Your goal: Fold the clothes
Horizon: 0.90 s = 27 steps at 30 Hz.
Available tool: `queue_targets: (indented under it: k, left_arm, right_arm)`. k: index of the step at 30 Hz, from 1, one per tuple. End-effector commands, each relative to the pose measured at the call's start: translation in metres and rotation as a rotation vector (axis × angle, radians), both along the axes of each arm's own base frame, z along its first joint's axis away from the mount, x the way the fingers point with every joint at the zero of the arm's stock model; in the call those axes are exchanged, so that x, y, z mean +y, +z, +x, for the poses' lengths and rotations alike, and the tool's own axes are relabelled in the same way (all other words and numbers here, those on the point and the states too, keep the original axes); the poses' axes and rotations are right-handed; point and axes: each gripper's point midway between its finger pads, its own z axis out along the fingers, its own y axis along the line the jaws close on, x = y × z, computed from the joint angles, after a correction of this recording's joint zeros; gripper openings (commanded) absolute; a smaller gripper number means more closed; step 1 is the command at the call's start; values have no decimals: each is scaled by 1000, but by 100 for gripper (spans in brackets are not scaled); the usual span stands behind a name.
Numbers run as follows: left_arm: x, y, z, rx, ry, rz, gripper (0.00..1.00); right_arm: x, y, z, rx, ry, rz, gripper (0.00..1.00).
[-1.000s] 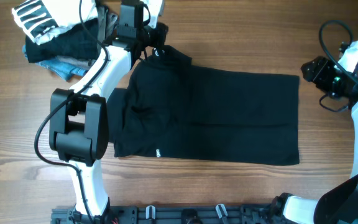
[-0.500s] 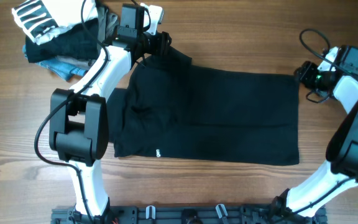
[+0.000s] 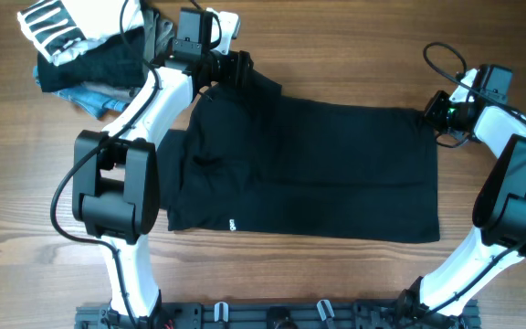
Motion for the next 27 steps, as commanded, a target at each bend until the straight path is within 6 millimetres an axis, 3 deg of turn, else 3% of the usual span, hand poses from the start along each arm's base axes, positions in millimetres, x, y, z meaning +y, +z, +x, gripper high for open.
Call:
queue_targets:
  k: [1,6,10,11,12,14,15,17,20,22,27]
  left_arm:
    - [2,-9,-1,25,4,12,72]
    - [2,-43,1,57,-15,36,70]
    - [9,-60,15,23,18,75,61]
    - [10,-60,18,7,26,80,56]
    - [9,-60,22,-11,28,75,44]
    - [10,-59,25,-21,30,73,9]
    - [10,-57,26,-26,31,71,4]
    - [13,-40,30,-46,59,47,4]
    - [25,9,35,-102,122,-6,4]
    - [29,31,28,-106,126,-5,4]
    - [44,33,-19,71,135,42,4]
  right_arm:
    - [0,31,4,-53,-43,12,4]
    - [2,89,1,-134,-96,22,4]
    - [6,99,-11,-111,-92,25,4]
    - [7,98,-13,-102,-82,22,4]
    - [8,96,-16,-89,-63,14,5]
    - [8,95,-17,-88,-47,4,4]
    - [8,95,-17,-90,-34,-5,4]
    - [6,94,-19,-81,-42,-19,4]
    - [3,90,-24,-52,-49,-38,4]
    - [1,86,-30,-25,-35,-59,4]
    - [-8,76,-47,66,-71,-110,4]
